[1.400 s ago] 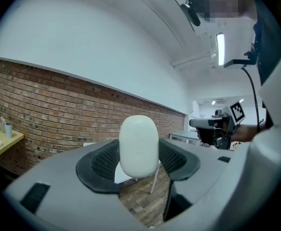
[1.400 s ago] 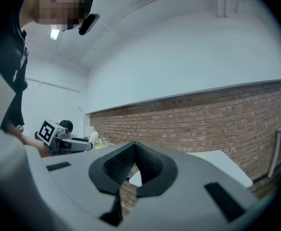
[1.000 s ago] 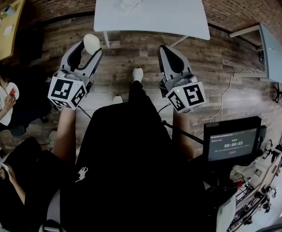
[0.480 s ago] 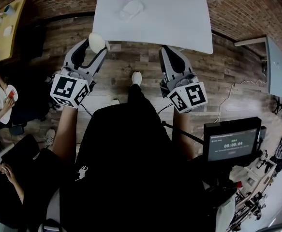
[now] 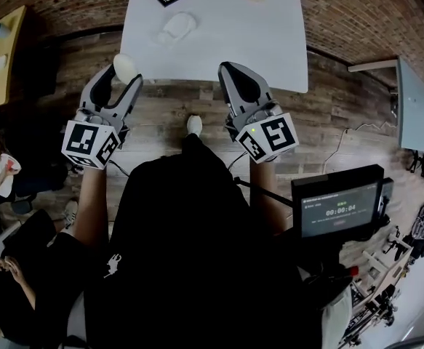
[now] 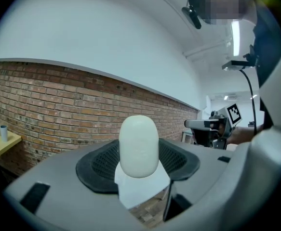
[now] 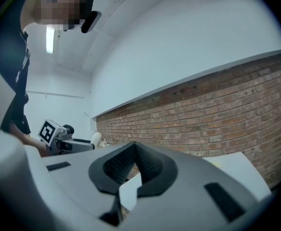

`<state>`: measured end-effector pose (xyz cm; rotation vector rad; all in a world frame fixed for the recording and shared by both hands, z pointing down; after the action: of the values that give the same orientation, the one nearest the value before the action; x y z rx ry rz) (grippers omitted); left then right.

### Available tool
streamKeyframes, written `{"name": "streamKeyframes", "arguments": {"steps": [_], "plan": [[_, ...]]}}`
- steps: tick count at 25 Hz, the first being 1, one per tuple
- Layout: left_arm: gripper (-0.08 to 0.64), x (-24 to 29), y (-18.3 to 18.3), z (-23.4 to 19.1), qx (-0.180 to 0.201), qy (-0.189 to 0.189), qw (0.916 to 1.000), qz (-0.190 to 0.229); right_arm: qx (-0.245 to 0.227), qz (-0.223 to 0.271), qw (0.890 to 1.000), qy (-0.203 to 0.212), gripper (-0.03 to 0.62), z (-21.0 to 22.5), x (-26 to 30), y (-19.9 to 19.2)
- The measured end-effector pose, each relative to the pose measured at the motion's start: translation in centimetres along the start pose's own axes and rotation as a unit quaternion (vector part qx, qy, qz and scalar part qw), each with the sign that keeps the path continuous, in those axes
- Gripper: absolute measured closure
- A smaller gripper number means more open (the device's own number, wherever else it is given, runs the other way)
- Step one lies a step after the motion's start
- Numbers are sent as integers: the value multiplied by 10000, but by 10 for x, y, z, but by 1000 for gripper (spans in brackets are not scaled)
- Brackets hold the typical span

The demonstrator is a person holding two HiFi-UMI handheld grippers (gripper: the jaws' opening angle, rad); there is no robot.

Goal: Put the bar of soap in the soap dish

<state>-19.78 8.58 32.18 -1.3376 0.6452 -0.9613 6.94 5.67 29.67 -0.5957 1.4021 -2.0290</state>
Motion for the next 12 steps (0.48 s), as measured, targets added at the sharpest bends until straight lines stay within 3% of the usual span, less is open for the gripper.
{"name": "streamKeyframes", "arguments": {"steps": [2,6,12], "plan": [[307,19,5,0,19,3,10000,-22,30,9,10000,3,588,17,2,8],[307,98,25,6,-32,-48,9999,-94,220,-11,9998,34,588,90,10,35],[307,100,25,11,-50,45,10000,2,69,-79,9998,170,588,94,13,37]]}}
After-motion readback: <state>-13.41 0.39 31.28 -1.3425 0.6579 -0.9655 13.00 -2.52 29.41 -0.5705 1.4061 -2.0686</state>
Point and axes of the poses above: the fingertips, and each gripper's own axes: x forward along the fingers, z to its right, y out of its top, the point moved 7 cm from there along -x, backward along the fingers, and after that the axes turned 15 degrees about x, right-handed, at the moved point
